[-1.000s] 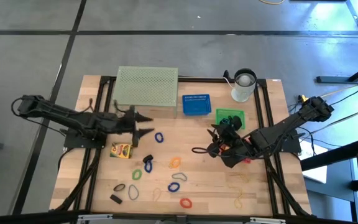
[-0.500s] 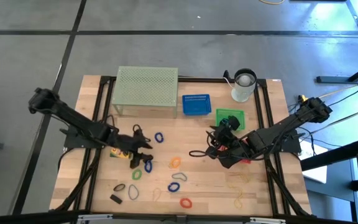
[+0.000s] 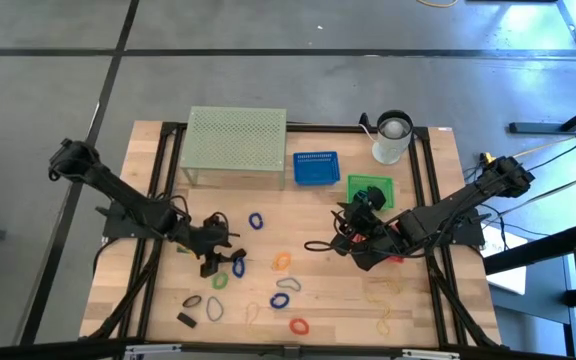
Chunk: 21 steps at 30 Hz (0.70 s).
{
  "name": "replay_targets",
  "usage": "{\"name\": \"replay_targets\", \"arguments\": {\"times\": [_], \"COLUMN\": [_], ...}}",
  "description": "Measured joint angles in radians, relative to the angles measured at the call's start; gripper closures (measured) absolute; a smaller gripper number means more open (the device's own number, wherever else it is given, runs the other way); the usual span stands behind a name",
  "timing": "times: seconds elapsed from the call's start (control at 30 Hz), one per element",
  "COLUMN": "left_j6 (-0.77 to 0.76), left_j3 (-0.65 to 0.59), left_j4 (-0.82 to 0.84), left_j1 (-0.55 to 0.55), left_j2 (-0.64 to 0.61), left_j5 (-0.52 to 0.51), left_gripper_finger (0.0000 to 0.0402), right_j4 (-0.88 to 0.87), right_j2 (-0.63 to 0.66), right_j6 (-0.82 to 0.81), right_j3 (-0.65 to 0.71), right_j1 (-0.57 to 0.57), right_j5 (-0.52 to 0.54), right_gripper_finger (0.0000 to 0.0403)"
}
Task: Pick & Place Office Desk Supplies
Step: Put the black rubber band into the green bin
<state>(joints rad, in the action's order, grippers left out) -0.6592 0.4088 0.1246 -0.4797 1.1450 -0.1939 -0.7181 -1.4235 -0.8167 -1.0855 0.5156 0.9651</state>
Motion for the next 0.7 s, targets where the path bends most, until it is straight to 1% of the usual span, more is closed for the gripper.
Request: {"name": "replay_targets", "arguments": {"times": [0.13,0.23,0.4,0.53,0.7], "left_j6": [-0.001,-0.001,-0.001,0.008,0.075], "left_j3": [0.000,0.000,0.000,0.000,0.000], "left_j4": [-0.002,-0.002,-0.010,-0.078,-0.159], "left_j1": [-0.019,-0.027,-0.030,-0.030,-0.029], "left_j2": [0.006,0.037,0.126,0.194,0.242], "left_j5": [-0.045,-0.072,-0.074,-0.072,-0.041], "left_gripper_finger": [0.0185,0.0185,0.0185,0.0185,0.0185], "right_j4": [0.000,0.000,0.000,0.001,0.001], "right_j2": [0.000,0.000,0.000,0.000,0.000], "right_j6": [-0.032,-0.039,-0.039,-0.039,-0.039], "right_j3": [0.000,0.000,0.000,0.000,0.000], "right_j1": [0.000,0.000,0.000,0.000,0.000], "right_j5": [-0.009,-0.009,-0.009,-0.009,-0.009], "right_gripper_finger": [0.0275,0.0275,0.0275,0.0275,0.0275]}}
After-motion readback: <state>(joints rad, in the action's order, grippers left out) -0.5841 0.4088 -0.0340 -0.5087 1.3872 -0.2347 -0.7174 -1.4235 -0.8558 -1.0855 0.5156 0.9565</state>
